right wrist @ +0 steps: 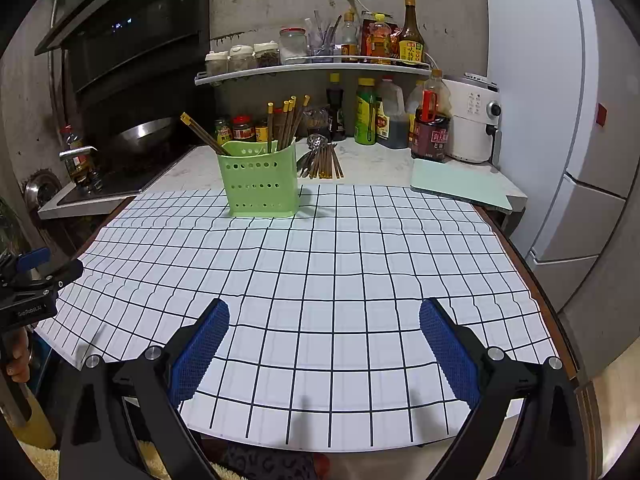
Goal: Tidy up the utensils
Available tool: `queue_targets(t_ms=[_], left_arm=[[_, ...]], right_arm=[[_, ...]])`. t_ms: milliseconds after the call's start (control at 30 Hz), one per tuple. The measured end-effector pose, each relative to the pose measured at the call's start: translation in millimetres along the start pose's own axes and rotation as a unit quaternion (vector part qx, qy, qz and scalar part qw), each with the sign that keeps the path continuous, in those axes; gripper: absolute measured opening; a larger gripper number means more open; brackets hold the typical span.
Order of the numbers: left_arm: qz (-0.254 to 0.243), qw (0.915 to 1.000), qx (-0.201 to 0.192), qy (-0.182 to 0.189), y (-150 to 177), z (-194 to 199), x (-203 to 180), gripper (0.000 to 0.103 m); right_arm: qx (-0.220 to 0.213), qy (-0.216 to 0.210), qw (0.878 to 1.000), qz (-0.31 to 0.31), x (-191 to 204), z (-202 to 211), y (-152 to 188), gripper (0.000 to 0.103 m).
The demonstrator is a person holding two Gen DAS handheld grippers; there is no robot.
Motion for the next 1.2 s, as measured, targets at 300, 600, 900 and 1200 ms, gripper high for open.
queue_targets(t_ms=[300, 600, 900, 1200], left_arm=[[0.0, 1.0, 0.001, 0.0, -0.4, -1.2, 2.3, 0.097], [0.0, 1.0, 0.001, -0.002, 0.0, -2.3, 5.4, 0.097], [-0.001, 1.0, 0.004, -0.004, 2.5, -3.1, 6.6, 0.097], [-0.003, 1.0, 0.008, -0.002, 4.1, -4.2, 4.8, 0.097]], right_arm=[[0.002, 0.001, 1.0, -0.001, -0.2, -1.8, 0.5, 0.095], [0.002, 0.0, 1.0, -0.002, -0.9, -2.5, 0.9, 0.095], [0.004, 0.0, 1.0, -0.002, -1.2, -3.1, 1.1, 0.095], [0.007, 0.001, 1.0, -0.004, -2.8, -5.6, 6.7, 0.095]])
Point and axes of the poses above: each gripper's, at about its wrist camera, not at the fingertips, and z roughly against the way its jaws point, x to its left, y to its underside, the point moved 1 cm from there along -z, roughly the way its jaws point, and after that the axes turned 1 degree about -z, right-handed, at the moved point
